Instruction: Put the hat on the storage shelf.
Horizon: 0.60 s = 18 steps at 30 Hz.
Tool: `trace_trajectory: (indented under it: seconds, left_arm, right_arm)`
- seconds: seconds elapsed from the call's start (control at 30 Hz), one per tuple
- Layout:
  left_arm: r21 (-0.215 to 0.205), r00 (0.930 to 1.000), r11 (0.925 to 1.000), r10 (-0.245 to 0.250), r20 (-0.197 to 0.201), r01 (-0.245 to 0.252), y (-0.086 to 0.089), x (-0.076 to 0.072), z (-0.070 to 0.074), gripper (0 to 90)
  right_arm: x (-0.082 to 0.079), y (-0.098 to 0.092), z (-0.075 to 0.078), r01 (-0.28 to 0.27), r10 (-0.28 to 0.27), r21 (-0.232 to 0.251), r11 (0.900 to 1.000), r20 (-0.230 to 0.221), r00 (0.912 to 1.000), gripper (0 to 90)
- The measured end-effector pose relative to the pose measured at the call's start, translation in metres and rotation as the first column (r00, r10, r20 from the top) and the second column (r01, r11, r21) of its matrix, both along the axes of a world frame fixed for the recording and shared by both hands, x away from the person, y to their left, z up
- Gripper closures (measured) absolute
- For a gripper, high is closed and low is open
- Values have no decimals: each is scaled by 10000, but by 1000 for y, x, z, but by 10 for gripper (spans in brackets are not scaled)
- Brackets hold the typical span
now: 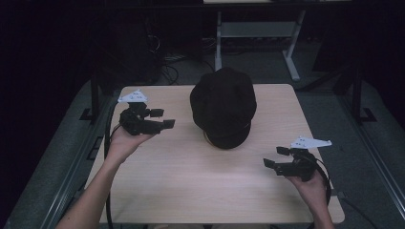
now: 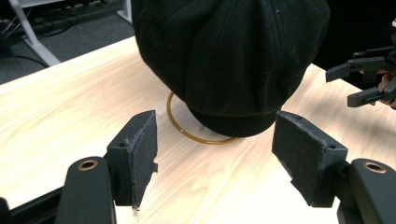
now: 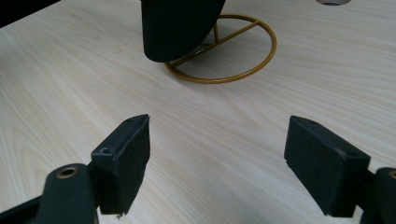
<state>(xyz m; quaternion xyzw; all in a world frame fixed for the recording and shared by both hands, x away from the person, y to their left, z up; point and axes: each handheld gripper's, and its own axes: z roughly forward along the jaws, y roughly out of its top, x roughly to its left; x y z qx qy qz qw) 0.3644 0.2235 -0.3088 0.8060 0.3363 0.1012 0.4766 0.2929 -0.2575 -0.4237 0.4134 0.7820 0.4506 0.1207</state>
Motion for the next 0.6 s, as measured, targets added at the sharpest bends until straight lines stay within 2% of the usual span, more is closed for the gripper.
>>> trace_trajectory:
  seconds: [0.2,0.27,0.6]
  left_arm:
    - [-76,9998,9998,179,-44,-179,5,-3,-9,304]
    - [11,9997,9997,241,-52,-241,7,-5,-12,303]
    - [-15,9995,9995,311,-12,-311,11,-13,-23,299]
  right_arm:
    - [0,0,-1,25,-25,-76,10000,-8,10000,217]
    - [0,0,-1,57,-58,-203,9998,-21,10000,217]
    - [-2,-2,-3,111,-113,-199,9997,-103,9999,217]
